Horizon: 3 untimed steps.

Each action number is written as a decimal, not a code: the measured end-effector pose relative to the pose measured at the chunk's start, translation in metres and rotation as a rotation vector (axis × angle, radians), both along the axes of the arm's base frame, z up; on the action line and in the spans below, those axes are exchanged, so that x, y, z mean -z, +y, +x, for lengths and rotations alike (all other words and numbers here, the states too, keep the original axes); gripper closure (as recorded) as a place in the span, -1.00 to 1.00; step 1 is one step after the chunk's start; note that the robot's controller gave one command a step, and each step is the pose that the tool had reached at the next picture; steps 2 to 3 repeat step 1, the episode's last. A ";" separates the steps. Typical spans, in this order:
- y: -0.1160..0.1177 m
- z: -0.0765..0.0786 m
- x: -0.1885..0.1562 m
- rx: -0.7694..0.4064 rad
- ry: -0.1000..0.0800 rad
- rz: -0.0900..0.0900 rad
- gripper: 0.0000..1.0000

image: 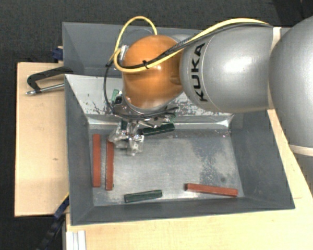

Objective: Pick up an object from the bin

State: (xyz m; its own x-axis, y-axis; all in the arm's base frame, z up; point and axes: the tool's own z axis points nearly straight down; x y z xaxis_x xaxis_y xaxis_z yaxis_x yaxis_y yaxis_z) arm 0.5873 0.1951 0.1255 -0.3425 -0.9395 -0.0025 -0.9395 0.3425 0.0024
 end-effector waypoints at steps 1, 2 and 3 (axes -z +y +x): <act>-0.003 -0.002 -0.077 -0.087 -0.004 0.001 1.00; -0.003 -0.002 -0.077 -0.087 -0.004 0.001 1.00; -0.003 -0.002 -0.077 -0.087 -0.004 0.001 1.00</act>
Offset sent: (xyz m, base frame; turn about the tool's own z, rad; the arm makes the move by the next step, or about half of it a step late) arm -0.0969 0.0111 0.0827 -0.0628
